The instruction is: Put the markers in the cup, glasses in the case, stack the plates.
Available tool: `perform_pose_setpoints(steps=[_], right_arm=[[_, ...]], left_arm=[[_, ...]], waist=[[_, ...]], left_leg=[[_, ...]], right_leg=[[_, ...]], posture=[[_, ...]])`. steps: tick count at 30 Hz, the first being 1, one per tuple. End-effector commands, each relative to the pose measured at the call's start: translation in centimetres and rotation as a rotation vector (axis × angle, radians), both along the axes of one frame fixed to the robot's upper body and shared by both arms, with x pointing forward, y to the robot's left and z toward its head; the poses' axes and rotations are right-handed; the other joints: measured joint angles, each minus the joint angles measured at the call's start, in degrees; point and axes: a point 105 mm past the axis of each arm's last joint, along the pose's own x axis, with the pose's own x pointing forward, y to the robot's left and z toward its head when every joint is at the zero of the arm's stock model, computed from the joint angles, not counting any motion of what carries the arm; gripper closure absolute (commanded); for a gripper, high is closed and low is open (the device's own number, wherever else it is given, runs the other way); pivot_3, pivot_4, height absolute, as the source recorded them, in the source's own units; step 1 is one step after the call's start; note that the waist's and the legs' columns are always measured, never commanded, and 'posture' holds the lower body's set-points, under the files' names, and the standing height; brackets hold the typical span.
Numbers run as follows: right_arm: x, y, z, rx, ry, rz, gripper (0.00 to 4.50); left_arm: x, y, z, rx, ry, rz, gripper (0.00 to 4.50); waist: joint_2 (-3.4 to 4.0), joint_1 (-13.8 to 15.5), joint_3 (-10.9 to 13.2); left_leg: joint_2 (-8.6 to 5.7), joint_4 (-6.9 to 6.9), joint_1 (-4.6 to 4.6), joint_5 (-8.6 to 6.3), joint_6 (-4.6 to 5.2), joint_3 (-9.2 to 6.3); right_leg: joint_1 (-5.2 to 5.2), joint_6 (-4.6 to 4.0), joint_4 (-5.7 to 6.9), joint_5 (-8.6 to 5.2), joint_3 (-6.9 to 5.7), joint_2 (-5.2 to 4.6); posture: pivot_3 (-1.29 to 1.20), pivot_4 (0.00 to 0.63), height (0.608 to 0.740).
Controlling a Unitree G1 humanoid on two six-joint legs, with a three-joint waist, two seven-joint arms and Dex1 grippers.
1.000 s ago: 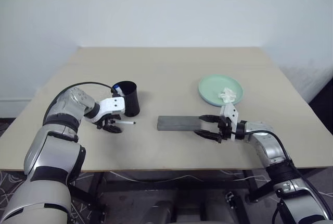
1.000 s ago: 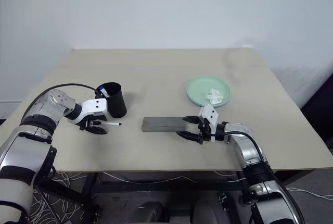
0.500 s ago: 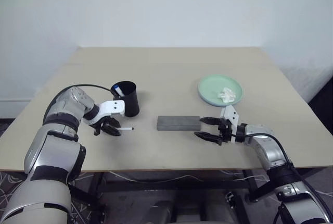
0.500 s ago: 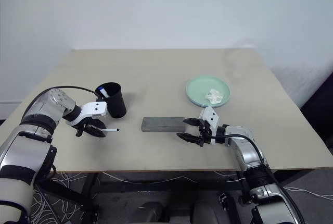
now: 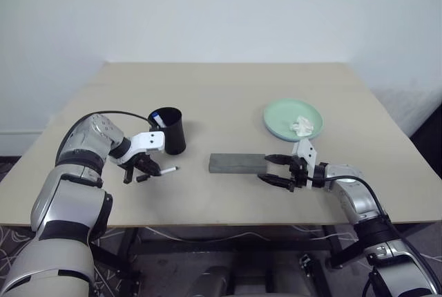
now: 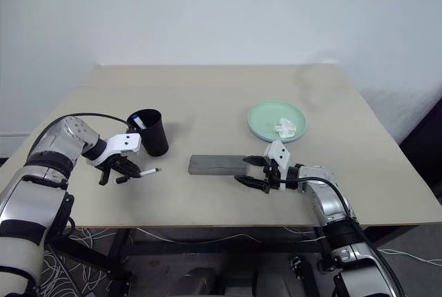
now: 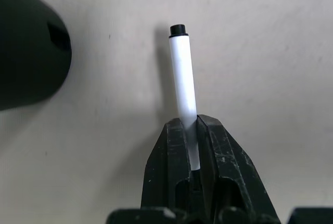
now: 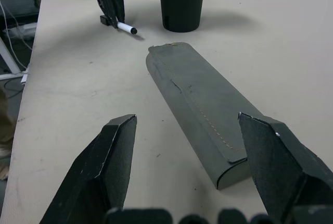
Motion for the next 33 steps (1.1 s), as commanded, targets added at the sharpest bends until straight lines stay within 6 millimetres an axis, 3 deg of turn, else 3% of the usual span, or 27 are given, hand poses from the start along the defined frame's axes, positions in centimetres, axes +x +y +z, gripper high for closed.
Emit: perform_pose_setpoints(steps=[1,8,15,20,23,28,33], right_arm=[[0.4,0.3,1.7,0.011,-0.065,0.014,1.12],[0.2,0.3,1.6,0.008,-0.06,0.019,1.12],[0.0,0.5,1.5,0.001,-0.055,0.04,1.12],[0.0,0.6,1.5,-0.007,-0.053,0.057,1.12],[0.1,0.6,1.6,-0.011,-0.053,0.062,1.12],[0.2,0.9,1.7,-0.013,-0.056,0.076,1.12],[0.1,0.9,1.7,-0.016,-0.056,0.084,1.12]], left_arm=[[0.6,-2.0,2.7,-0.155,-0.046,-0.051,4.45],[1.3,-7.1,8.4,-0.533,-0.209,-0.09,4.45],[2.2,-9.0,13.2,-0.815,-0.479,0.053,4.45],[4.2,-7.5,16.0,-0.905,-0.845,0.289,4.45],[4.7,-6.4,16.9,-0.918,-0.975,0.393,4.45],[4.9,-3.9,16.4,-0.885,-1.103,0.55,4.45],[4.8,-2.5,15.0,-0.854,-1.115,0.634,4.45]], waist=[[0.0,0.01,0.0],[-0.01,-0.16,0.01],[0.01,-0.22,0.0],[0.0,-0.03,0.0],[-0.01,0.01,0.0],[0.0,-0.03,-0.01],[-0.01,0.12,-0.02]], left_leg=[[0.0,0.0,-0.01,0.0,0.0,0.0],[-0.01,0.03,-0.03,0.0,0.0,-0.04],[0.04,-0.02,0.07,0.0,-0.01,-0.03],[0.03,0.04,0.11,0.01,-0.03,-0.04],[0.02,0.03,0.1,0.01,-0.03,-0.03],[0.0,0.01,0.1,0.01,-0.03,0.03],[0.0,0.02,0.1,0.01,-0.03,0.02]], right_leg=[[0.0,0.0,0.0,0.0,0.0,0.0],[0.01,0.0,-0.01,0.0,-0.02,-0.06],[0.02,-0.01,0.02,0.01,0.02,-0.01],[0.08,-0.03,0.02,0.03,0.02,-0.01],[0.07,-0.04,0.01,0.04,0.02,-0.02],[0.06,-0.03,0.0,0.04,0.04,-0.03],[0.07,-0.05,0.0,0.05,0.01,-0.03]], posture=[[0.0,0.0,0.74],[0.0,0.0,0.74],[0.0,0.0,0.74],[0.0,0.0,0.74],[0.0,0.0,0.74],[0.0,0.0,0.74],[0.0,0.0,0.74]])
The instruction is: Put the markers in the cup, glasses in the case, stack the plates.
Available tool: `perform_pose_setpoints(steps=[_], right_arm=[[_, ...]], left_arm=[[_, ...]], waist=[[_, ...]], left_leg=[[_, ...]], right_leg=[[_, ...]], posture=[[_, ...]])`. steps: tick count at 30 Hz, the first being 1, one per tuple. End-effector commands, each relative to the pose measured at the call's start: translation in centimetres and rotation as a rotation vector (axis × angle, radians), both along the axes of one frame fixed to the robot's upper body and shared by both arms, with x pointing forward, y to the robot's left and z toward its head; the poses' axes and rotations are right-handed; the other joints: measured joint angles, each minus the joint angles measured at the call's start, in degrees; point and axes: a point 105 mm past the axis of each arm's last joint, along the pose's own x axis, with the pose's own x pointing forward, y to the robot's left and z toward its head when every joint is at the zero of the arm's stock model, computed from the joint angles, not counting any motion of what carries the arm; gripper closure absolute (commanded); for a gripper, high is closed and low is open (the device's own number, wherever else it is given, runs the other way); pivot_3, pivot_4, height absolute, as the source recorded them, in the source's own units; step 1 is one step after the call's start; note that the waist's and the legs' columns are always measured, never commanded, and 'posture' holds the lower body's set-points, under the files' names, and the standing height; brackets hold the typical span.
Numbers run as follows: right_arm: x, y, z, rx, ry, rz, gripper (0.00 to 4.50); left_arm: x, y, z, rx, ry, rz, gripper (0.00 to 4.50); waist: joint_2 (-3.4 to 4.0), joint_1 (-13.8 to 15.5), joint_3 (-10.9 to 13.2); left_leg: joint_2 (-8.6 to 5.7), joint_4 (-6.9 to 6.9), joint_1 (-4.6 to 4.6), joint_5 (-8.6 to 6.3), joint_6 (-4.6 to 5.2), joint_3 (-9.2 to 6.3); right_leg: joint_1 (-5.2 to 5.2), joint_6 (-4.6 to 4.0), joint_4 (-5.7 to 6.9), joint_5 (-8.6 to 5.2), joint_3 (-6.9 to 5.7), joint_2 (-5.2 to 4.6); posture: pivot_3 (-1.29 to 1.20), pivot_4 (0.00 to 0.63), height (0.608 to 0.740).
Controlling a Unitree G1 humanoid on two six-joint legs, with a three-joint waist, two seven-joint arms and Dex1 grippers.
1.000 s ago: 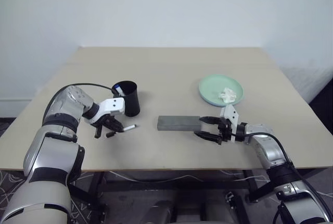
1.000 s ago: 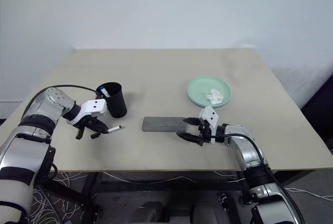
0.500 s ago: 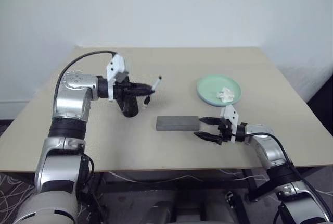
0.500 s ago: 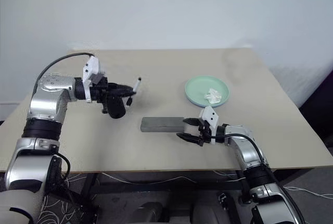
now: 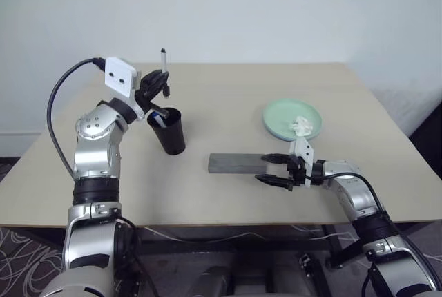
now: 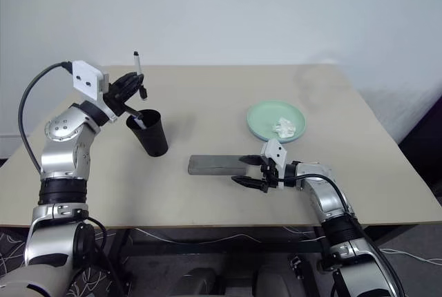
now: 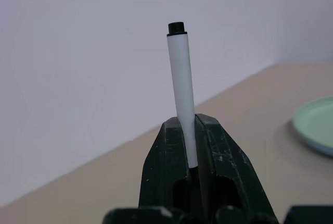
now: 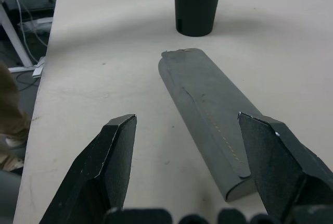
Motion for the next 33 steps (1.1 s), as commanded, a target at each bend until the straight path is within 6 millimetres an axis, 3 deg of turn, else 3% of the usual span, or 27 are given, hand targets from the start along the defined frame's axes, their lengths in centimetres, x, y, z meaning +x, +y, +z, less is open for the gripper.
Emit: perform_pose_setpoints(steps=[1,5,18,19,24,33], right_arm=[[0.2,0.2,1.2,0.001,-0.049,0.018,1.12],[0.2,0.3,1.2,0.003,-0.048,0.021,1.12],[0.1,0.2,1.6,0.019,-0.053,0.017,1.12],[0.2,0.2,1.6,0.02,-0.054,0.016,1.12],[0.2,0.2,1.7,0.021,-0.057,0.014,1.12],[0.1,0.2,1.8,0.026,-0.058,0.01,1.12]], left_arm=[[-0.4,0.9,1.3,-0.005,-0.064,0.044,4.45],[-0.5,1.2,-0.1,-0.044,-0.041,0.054,4.45],[0.1,1.2,-2.3,-0.092,0.004,0.05,4.45],[0.2,1.1,-2.4,-0.095,0.005,0.05,3.91],[0.3,0.6,-2.8,-0.105,0.014,0.03,2.38],[0.2,0.2,-2.6,-0.128,0.012,0.006,2.38]], waist=[[0.0,0.02,0.0],[0.0,-0.04,0.0],[-0.01,-0.02,-0.01],[-0.01,-0.02,-0.01],[-0.01,-0.02,-0.01],[-0.01,-0.03,-0.01]], left_leg=[[-0.01,0.01,0.0,0.0,0.0,0.0],[-0.03,0.02,0.0,0.0,0.0,0.02],[-0.02,0.01,-0.01,0.0,0.0,0.02],[-0.03,0.01,-0.01,0.0,0.0,0.01],[-0.03,0.01,-0.01,0.0,0.0,0.01],[-0.03,0.01,-0.02,0.0,0.0,0.02]], right_leg=[[0.01,0.0,0.0,0.0,0.0,0.0],[0.01,0.0,0.0,0.0,0.01,-0.02],[0.0,0.0,0.0,0.0,0.0,-0.02],[0.0,0.0,-0.01,0.0,-0.01,-0.02],[0.0,0.0,-0.01,0.0,-0.01,-0.03],[-0.01,0.0,-0.01,0.0,0.0,-0.03]], posture=[[0.0,0.0,0.74],[0.0,0.0,0.74],[0.0,0.0,0.74],[0.0,0.0,0.74],[0.0,0.0,0.74],[0.0,0.0,0.74]])
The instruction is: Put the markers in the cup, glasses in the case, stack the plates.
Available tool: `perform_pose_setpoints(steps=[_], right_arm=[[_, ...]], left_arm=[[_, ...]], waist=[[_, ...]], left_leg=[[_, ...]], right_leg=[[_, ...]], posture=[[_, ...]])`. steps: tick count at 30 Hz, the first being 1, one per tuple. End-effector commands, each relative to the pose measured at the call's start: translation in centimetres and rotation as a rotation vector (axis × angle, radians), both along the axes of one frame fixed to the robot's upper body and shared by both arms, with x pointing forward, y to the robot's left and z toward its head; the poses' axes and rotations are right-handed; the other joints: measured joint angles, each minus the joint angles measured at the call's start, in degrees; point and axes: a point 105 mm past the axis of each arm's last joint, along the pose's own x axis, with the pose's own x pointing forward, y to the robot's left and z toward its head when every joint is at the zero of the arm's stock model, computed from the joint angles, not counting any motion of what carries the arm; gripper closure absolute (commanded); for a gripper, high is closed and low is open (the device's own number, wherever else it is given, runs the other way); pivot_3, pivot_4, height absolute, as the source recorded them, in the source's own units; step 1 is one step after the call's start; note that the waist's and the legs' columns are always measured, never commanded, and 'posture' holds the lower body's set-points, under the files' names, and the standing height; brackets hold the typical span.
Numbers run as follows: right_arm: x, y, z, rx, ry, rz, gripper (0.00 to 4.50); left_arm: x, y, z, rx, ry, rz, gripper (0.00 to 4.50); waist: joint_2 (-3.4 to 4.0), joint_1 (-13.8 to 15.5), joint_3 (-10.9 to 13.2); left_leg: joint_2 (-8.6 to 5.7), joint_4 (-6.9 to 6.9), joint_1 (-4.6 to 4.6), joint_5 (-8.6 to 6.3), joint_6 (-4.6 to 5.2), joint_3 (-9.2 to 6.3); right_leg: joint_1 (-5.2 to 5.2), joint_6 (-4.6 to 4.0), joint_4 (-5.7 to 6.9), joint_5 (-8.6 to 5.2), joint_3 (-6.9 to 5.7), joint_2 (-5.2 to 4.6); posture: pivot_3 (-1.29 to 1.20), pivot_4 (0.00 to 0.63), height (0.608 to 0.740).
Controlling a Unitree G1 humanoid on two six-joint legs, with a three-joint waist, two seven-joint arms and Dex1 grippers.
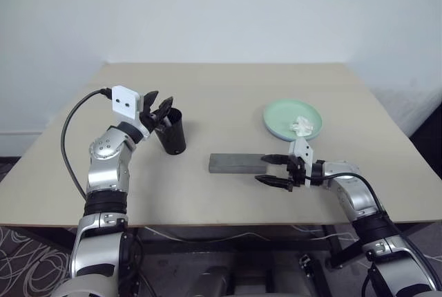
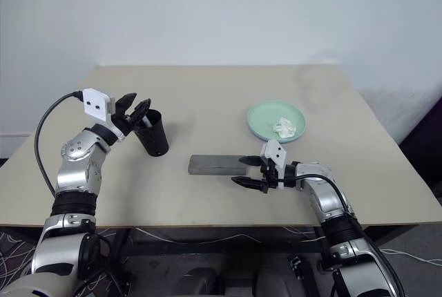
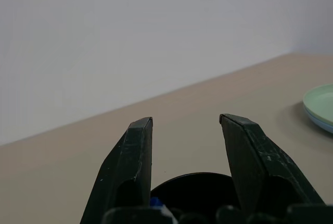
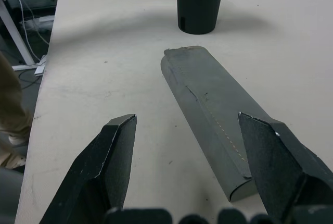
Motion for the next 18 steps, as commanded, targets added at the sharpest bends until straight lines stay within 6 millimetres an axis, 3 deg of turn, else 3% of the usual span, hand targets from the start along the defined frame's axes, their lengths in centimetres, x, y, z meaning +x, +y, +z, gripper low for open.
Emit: perform_pose_setpoints(steps=[1,6,9,14,18], right_arm=[[0.1,0.1,1.8,0.027,-0.061,0.009,1.12],[0.5,-0.1,3.3,0.069,-0.073,-0.007,1.12],[0.9,-0.9,4.9,0.107,-0.085,-0.028,1.12],[1.1,-1.8,6.2,0.111,-0.1,-0.037,1.12],[1.6,-3.1,6.7,0.1,-0.102,-0.064,1.12]], left_arm=[[-0.1,-0.5,2.4,-0.026,-0.076,-0.03,2.38],[-1.3,-1.1,4.3,-0.089,-0.089,-0.132,2.38],[-3.4,-2.8,4.6,-0.063,-0.05,-0.27,2.38],[-6.7,-5.1,2.6,0.025,0.064,-0.411,2.38],[-7.5,-5.5,-0.1,0.098,0.128,-0.395,2.38]], waist=[[0.0,0.0,0.0],[-0.01,-0.02,0.0],[0.0,-0.15,0.0],[0.05,-0.17,0.02],[0.06,0.24,0.02]], left_leg=[[0.0,0.0,0.0,0.0,0.0,0.0],[0.0,0.0,-0.04,0.0,0.0,-0.01],[-0.01,-0.02,-0.05,-0.01,0.01,0.0],[0.01,-0.12,-0.01,-0.01,0.01,0.04],[0.04,-0.12,0.02,-0.01,0.0,0.02]], right_leg=[[0.0,0.0,0.0,0.0,0.0,0.0],[-0.01,0.0,-0.02,0.0,-0.02,-0.02],[-0.03,0.01,-0.03,0.0,-0.01,-0.03],[-0.03,0.0,-0.02,-0.01,0.07,-0.02],[0.02,-0.03,-0.02,-0.03,0.01,-0.04]], posture=[[0.0,0.0,0.74],[0.0,0.0,0.74],[0.0,0.0,0.74],[0.0,0.0,0.74],[0.0,0.0,0.74]])
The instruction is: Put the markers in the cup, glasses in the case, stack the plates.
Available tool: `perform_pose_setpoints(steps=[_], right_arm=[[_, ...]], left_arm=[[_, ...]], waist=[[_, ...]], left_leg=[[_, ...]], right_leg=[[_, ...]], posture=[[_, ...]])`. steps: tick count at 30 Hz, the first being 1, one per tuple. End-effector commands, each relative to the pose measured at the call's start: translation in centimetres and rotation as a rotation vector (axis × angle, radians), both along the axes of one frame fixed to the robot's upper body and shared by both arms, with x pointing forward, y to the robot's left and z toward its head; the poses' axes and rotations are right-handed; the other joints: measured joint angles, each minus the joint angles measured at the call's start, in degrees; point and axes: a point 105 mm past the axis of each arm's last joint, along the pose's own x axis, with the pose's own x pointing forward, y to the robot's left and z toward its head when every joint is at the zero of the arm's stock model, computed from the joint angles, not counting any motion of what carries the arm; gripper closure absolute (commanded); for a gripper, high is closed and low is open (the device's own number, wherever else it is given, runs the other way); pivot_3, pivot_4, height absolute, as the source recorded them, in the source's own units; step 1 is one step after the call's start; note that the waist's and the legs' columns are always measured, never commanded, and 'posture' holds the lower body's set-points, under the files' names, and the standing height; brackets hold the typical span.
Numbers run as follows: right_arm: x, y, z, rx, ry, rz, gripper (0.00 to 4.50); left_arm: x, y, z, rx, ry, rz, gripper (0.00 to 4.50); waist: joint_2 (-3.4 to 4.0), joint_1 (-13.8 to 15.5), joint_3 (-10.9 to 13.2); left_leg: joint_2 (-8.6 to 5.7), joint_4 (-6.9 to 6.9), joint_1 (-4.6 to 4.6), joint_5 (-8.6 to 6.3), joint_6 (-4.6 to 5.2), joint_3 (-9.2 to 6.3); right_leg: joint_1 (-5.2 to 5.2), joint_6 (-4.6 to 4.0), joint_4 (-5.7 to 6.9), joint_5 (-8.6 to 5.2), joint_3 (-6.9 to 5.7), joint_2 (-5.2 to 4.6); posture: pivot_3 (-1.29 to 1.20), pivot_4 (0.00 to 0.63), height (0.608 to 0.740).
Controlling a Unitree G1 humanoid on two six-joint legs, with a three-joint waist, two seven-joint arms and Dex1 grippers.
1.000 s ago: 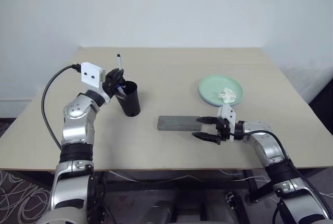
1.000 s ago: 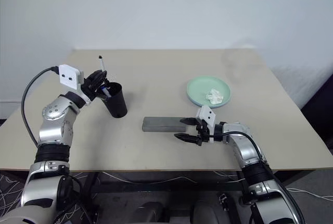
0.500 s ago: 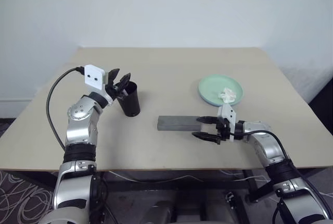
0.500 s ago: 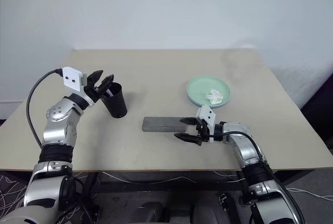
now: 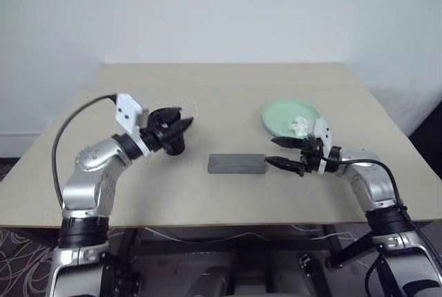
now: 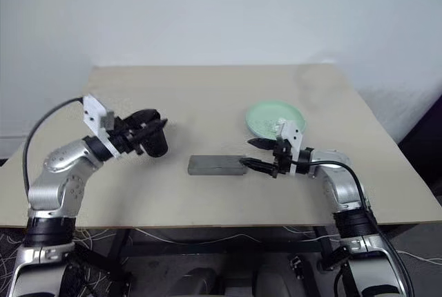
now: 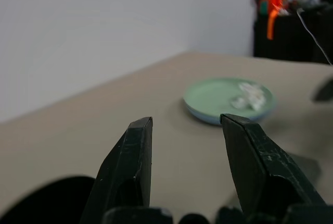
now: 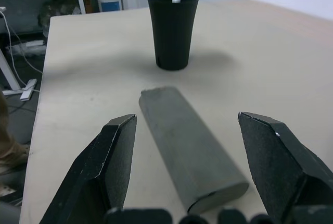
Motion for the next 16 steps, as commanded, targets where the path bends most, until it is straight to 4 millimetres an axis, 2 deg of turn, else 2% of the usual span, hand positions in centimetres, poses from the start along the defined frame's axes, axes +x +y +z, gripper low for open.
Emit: perform_pose_setpoints(steps=[1,5,11,16], right_arm=[[0.5,-1.2,2.2,0.016,-0.055,-0.013,1.12],[0.6,-2.5,1.9,0.002,-0.035,-0.04,1.12],[-0.8,-3.5,0.7,-0.006,0.007,-0.092,1.12],[-1.6,-4.1,0.4,-0.009,0.025,-0.133,1.12]], left_arm=[[-0.2,-0.3,-0.4,0.077,-0.039,0.018,2.38],[0.3,-0.6,-2.6,0.109,-0.024,0.06,2.38],[0.8,-1.6,-5.9,0.104,0.024,0.092,2.38],[1.1,-2.3,-6.9,0.094,0.032,0.094,2.38]], waist=[[0.03,0.28,0.01],[0.03,1.17,0.01],[0.02,1.97,0.0],[0.02,2.26,0.0]], left_leg=[[-0.01,0.0,-0.01,0.0,0.0,0.0],[-0.02,0.02,-0.01,0.0,0.0,0.03],[-0.01,-0.01,-0.13,0.0,0.0,0.03],[-0.02,0.02,-0.23,-0.01,0.02,0.11]], right_leg=[[-0.01,0.0,0.0,0.0,-0.01,-0.02],[-0.01,-0.01,-0.01,0.0,0.01,-0.03],[-0.05,0.01,-0.07,-0.01,0.0,-0.04],[-0.1,0.02,-0.09,0.0,0.06,-0.06]], posture=[[0.0,0.0,0.74],[0.0,0.0,0.74],[0.0,0.0,0.74],[0.0,0.0,0.74]])
